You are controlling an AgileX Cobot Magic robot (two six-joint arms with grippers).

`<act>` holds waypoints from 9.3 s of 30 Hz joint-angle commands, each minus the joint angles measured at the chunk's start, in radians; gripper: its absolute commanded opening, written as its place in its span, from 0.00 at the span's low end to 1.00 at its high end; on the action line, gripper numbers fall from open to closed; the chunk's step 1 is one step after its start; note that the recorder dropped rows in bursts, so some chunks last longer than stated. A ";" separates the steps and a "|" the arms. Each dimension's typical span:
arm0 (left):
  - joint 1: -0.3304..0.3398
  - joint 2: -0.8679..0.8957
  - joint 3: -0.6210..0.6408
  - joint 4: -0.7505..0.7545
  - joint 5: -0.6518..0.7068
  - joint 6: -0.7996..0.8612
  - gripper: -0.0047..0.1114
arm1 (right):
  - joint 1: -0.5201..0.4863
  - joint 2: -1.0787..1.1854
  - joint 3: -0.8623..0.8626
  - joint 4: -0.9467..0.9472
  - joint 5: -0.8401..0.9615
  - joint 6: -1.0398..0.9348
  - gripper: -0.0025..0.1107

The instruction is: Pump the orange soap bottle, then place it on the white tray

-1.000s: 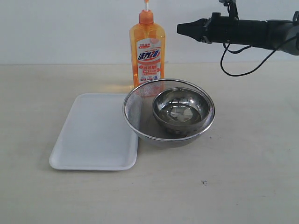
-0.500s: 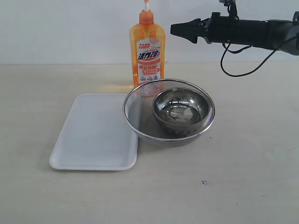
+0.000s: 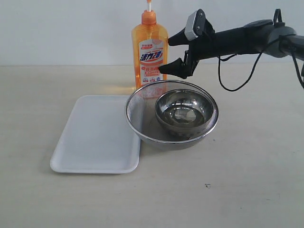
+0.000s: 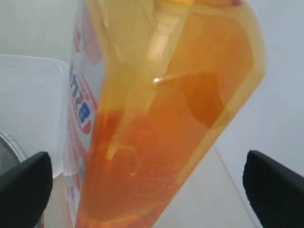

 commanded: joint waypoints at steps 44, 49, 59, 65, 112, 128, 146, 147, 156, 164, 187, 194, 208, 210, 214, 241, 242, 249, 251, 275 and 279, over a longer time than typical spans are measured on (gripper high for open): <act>0.002 0.000 0.003 0.001 -0.001 0.004 0.08 | -0.109 -0.018 -0.044 0.099 -0.005 0.475 0.33; 0.002 0.000 0.003 0.001 -0.001 0.004 0.08 | -0.109 -0.018 -0.044 0.099 0.035 0.475 0.33; 0.002 0.000 0.003 0.001 -0.015 0.004 0.08 | -0.109 -0.018 -0.044 0.099 0.035 0.475 0.33; 0.002 0.000 0.003 -0.001 -0.236 0.004 0.08 | -0.109 -0.018 -0.044 0.099 0.035 0.475 0.33; 0.000 0.806 -0.356 0.001 -0.562 -0.058 0.08 | -0.054 -0.018 -0.044 0.059 0.041 0.388 0.02; -0.004 1.615 -0.838 0.982 -1.083 -0.852 0.08 | -0.047 -0.018 -0.044 0.024 -0.134 0.488 0.02; -0.114 2.068 -1.422 1.094 -0.943 -0.966 0.08 | -0.006 -0.018 -0.044 0.027 -0.198 0.525 0.02; -0.119 2.082 -1.439 1.100 -0.942 -0.974 0.08 | -0.001 -0.018 -0.044 0.027 -0.198 0.516 0.02; -0.187 2.158 -1.589 1.194 -0.699 -1.005 0.08 | 0.010 -0.018 -0.044 0.027 -0.214 0.518 0.02; -0.190 2.257 -1.732 1.195 -0.605 -1.017 0.08 | 0.010 -0.018 -0.044 0.027 -0.188 0.555 0.02; -0.254 2.308 -1.805 1.344 -0.598 -1.147 0.08 | 0.011 -0.018 -0.145 0.034 -0.219 0.573 0.02; -0.269 2.296 -1.805 1.395 -0.650 -1.205 0.08 | 0.011 -0.018 -0.147 -0.059 -0.193 0.653 0.02; -0.271 2.285 -1.805 1.723 -0.676 -1.550 0.08 | 0.011 -0.018 -0.147 -0.059 -0.113 0.705 0.02; -0.271 2.282 -1.805 1.801 -0.679 -1.603 0.08 | 0.011 -0.018 -0.147 -0.059 -0.101 0.705 0.02; -0.269 2.262 -1.805 1.877 -0.672 -1.724 0.08 | 0.011 -0.018 -0.147 -0.074 -0.102 0.705 0.02; -0.199 2.151 -1.639 1.877 -0.802 -1.763 0.08 | 0.011 -0.066 -0.147 -0.275 -0.047 0.836 0.02; -0.199 2.151 -1.639 1.877 -0.813 -1.763 0.08 | 0.011 -0.066 -0.147 -0.275 -0.047 0.836 0.02; -0.221 2.164 -1.639 1.877 -0.831 -1.702 0.08 | 0.011 -0.066 -0.147 -0.262 -0.060 0.836 0.02; -0.232 2.174 -1.639 1.877 -0.831 -1.698 0.08 | 0.011 -0.066 -0.147 -0.260 -0.067 0.836 0.02; -0.349 2.198 -1.639 1.865 -0.826 -1.638 0.08 | 0.011 -0.066 -0.147 -0.238 -0.123 0.798 0.02; -0.362 2.198 -1.639 1.788 -0.829 -1.586 0.08 | 0.011 -0.066 -0.147 -0.236 -0.122 0.798 0.02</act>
